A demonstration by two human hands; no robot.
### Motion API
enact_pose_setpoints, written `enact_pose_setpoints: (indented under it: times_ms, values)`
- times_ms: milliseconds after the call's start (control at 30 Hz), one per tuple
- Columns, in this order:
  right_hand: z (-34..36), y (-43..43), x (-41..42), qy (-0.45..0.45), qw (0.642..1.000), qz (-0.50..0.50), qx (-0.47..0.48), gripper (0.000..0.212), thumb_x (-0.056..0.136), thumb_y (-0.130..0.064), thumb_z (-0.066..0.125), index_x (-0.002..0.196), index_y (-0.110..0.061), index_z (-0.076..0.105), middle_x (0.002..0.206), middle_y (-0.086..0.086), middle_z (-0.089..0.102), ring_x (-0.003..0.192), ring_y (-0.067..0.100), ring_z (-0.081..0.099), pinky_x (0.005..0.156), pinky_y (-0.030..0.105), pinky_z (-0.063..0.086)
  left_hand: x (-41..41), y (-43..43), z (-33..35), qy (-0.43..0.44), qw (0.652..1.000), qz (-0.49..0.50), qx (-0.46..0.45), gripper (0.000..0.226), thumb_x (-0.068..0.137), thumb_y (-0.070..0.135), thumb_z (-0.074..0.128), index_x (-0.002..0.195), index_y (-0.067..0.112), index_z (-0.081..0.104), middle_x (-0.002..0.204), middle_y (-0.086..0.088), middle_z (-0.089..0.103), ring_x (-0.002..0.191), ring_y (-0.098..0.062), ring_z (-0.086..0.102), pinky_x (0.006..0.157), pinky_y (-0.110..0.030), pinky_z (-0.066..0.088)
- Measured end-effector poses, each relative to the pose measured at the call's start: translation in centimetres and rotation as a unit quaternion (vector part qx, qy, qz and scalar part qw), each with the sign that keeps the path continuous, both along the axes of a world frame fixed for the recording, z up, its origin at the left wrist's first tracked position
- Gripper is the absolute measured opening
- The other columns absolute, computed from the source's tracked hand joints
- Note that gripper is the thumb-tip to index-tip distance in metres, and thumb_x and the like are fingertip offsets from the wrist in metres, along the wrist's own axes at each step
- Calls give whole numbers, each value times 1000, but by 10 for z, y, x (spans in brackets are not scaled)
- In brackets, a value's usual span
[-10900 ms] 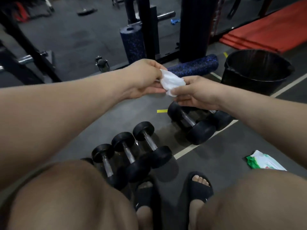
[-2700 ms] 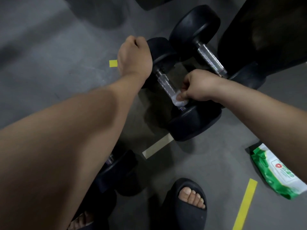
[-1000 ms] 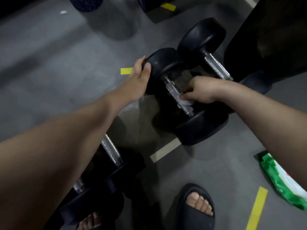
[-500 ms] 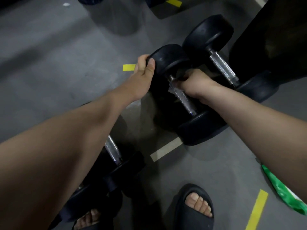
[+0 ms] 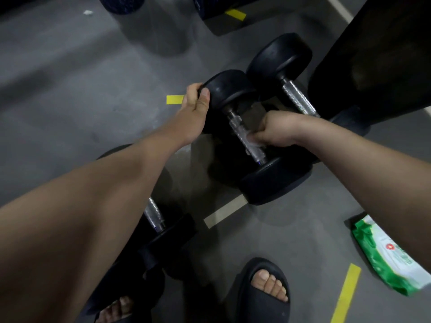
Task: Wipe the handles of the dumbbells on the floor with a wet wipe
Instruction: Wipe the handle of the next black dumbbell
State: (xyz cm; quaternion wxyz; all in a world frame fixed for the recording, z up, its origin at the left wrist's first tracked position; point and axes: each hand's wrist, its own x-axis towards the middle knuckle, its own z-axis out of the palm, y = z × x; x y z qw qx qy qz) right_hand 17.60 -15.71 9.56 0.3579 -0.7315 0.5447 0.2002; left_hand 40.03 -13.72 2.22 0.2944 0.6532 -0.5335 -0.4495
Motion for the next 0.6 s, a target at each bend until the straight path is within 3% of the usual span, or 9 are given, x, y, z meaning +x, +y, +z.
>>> enact_pose_setpoints:
  times_ms: [67,200,300,400,533,600]
  values:
    - [1,1,-2,77,995,55,28,42,94,-52,62,76,-14,67,76,3,61,78,24,58,70,28,41,-1,1,1,-1,1000,1,9,44,101,56,23,134,30,36,136,-4,47,119,-19,50,110,-44,38]
    - [2,-2,-7,118,989,63,68,38,81,-58,75,92,-22,79,88,-4,74,86,20,69,90,36,56,-1,1,3,-15,1000,-1,17,40,106,52,23,136,29,35,137,-7,47,120,-21,49,109,-41,37]
    - [-1,-6,-4,120,991,47,44,47,74,-65,77,81,-19,78,81,1,73,79,23,69,82,36,58,-2,2,4,-11,1000,3,13,40,104,53,23,134,29,35,135,-5,47,119,-20,49,110,-44,37]
    - [-9,-6,1,44,998,-48,-4,48,70,-62,81,71,-16,65,73,2,67,68,21,63,67,31,49,-5,2,4,1,1000,14,11,34,103,53,23,127,33,36,129,-6,49,111,-16,48,108,-46,39]
    - [-27,-3,16,-100,981,-166,2,39,64,-49,88,71,-17,66,72,2,71,71,26,69,74,42,59,-6,3,7,6,1000,20,10,30,98,59,23,118,40,34,127,-8,51,106,-16,49,106,-47,41]
    - [-36,-3,20,-170,963,-205,29,37,71,-39,86,58,-18,59,59,1,65,55,23,60,65,40,54,-7,3,8,8,1000,21,16,30,97,61,23,117,41,34,125,-7,52,105,-16,50,104,-48,42]
